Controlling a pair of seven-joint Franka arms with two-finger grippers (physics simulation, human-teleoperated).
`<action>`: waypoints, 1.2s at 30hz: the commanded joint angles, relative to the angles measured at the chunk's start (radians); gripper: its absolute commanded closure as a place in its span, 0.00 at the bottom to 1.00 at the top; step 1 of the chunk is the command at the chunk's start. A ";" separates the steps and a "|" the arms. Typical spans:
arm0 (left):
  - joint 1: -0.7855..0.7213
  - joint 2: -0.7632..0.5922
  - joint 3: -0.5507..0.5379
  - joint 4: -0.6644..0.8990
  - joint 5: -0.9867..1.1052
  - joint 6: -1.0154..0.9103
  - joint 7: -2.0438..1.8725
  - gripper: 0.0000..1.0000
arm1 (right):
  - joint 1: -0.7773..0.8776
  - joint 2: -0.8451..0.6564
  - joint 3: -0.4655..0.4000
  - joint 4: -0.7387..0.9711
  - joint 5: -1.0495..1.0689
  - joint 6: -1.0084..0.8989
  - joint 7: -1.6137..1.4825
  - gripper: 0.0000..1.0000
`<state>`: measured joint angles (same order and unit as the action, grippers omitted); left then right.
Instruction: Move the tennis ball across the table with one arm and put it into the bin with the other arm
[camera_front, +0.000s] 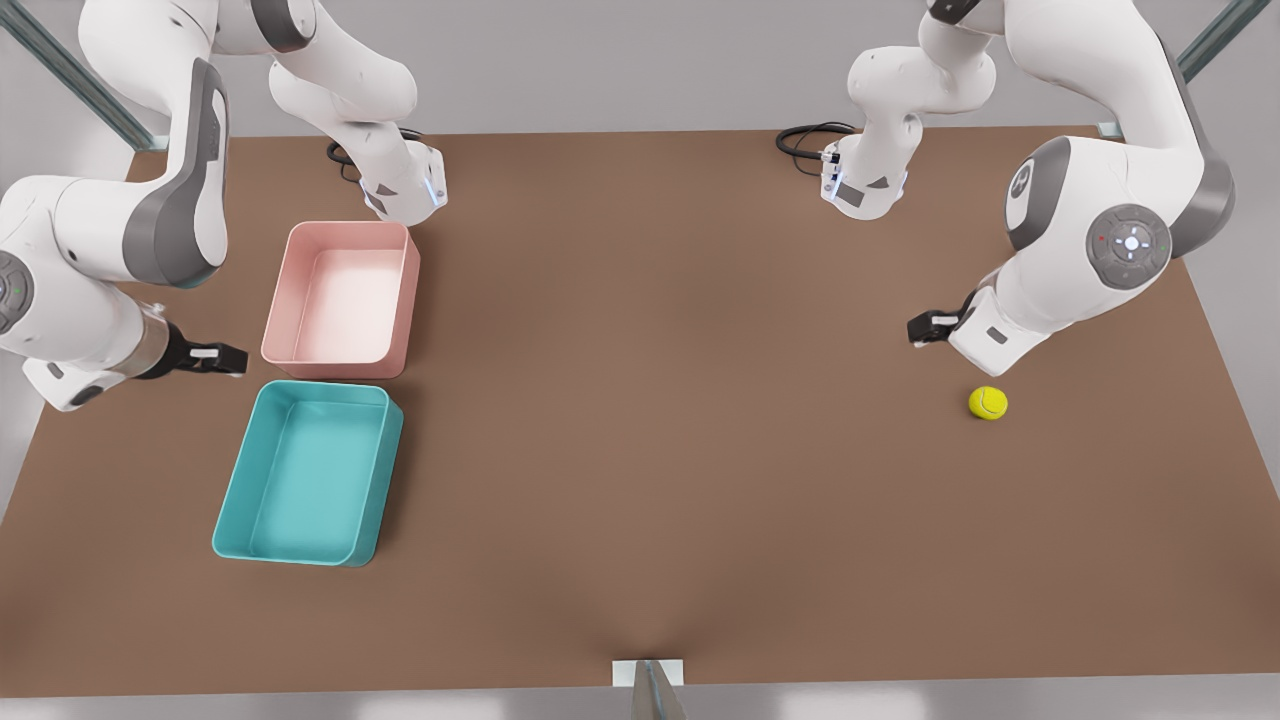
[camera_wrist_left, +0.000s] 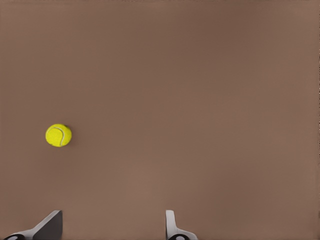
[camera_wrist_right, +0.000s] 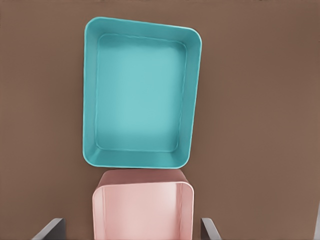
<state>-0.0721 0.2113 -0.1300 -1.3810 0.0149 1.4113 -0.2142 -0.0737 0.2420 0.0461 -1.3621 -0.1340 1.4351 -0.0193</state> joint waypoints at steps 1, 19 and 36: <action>0.000 -0.001 0.000 0.000 -0.003 0.028 0.019 0.00 | 0.000 -0.004 0.000 -0.002 0.000 0.031 -0.008 0.00; 0.229 0.158 0.264 -0.469 0.025 0.753 2.521 0.79 | 0.049 0.037 -0.054 -0.043 0.043 0.027 0.001 0.00; 0.291 0.286 0.265 -0.586 0.183 0.868 2.193 0.79 | -0.008 0.033 -0.058 -0.052 0.132 0.045 -0.097 0.00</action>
<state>0.2178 0.4939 0.1358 -1.9657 0.1731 2.2588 1.6647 -0.0806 0.2743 -0.0110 -1.4143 -0.0035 1.4768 -0.0572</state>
